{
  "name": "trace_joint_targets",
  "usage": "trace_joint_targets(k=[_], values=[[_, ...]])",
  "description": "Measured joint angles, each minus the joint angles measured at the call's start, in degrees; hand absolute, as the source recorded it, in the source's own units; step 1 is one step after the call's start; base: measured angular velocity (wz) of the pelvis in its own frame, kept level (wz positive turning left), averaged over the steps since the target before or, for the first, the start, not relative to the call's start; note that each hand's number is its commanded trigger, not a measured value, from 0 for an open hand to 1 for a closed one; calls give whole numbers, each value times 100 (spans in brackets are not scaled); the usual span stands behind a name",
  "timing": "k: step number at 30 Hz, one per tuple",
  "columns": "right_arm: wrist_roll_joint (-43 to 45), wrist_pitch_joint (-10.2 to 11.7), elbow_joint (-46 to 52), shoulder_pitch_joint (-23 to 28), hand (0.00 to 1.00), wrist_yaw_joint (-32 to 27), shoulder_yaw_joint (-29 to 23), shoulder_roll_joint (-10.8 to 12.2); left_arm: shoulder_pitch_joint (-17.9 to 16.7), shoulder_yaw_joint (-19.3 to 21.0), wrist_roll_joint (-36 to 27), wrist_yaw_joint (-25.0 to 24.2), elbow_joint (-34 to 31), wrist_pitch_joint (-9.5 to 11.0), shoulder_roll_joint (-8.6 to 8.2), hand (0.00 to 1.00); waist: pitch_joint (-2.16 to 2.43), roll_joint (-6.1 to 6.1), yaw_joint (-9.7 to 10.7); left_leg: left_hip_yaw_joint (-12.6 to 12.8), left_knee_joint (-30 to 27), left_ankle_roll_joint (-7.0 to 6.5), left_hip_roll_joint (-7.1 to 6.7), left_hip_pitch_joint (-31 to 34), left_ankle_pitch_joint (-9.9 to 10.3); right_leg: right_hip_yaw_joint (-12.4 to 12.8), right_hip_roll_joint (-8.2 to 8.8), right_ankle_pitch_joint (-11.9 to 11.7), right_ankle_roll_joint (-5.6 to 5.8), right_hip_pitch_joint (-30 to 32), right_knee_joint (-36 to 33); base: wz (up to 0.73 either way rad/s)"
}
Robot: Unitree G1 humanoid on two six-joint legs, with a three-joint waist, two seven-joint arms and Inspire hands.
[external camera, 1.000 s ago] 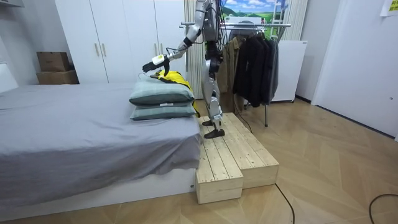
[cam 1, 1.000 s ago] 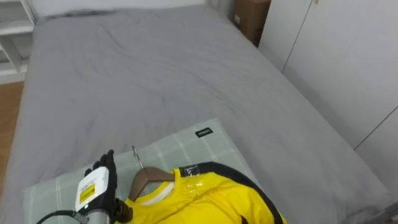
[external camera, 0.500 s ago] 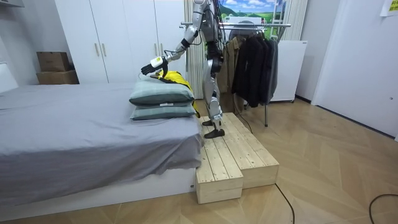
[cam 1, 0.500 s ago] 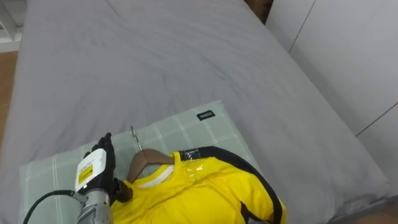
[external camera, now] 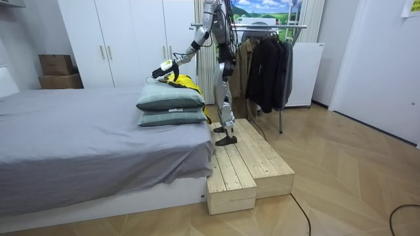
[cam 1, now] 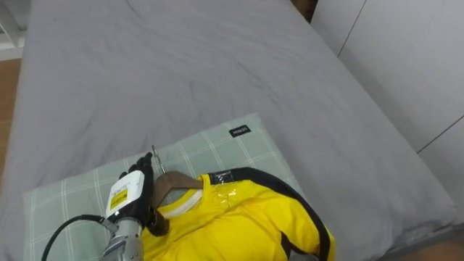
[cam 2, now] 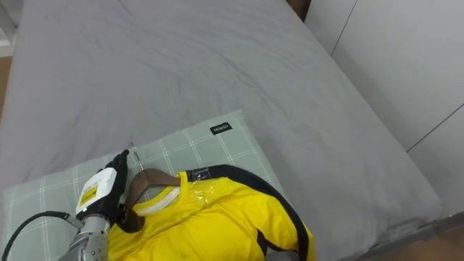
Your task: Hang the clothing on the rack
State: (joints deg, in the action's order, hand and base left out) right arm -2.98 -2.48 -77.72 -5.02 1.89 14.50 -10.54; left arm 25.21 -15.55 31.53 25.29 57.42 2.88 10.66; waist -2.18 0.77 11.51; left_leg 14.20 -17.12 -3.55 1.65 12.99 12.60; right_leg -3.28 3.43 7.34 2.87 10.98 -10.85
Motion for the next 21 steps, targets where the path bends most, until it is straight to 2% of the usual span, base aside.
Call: trace_joint_targets(k=[12,21], values=[[-6,1,1,-108,0,-2,-1,-20,-11,-110,-276,-138,219,42,-11,0,2,-17,51,76,61,9,24,29,-37,-2,-16,-19,-30,133,-104,-2],[-206,1,-32,-115,0,75,2,-33,-2,-85,-285,-246,465,40,-15,0,9,-3,79,61,184,48,-4,29,-147,12,-49,-40,-62,225,-193,0]])
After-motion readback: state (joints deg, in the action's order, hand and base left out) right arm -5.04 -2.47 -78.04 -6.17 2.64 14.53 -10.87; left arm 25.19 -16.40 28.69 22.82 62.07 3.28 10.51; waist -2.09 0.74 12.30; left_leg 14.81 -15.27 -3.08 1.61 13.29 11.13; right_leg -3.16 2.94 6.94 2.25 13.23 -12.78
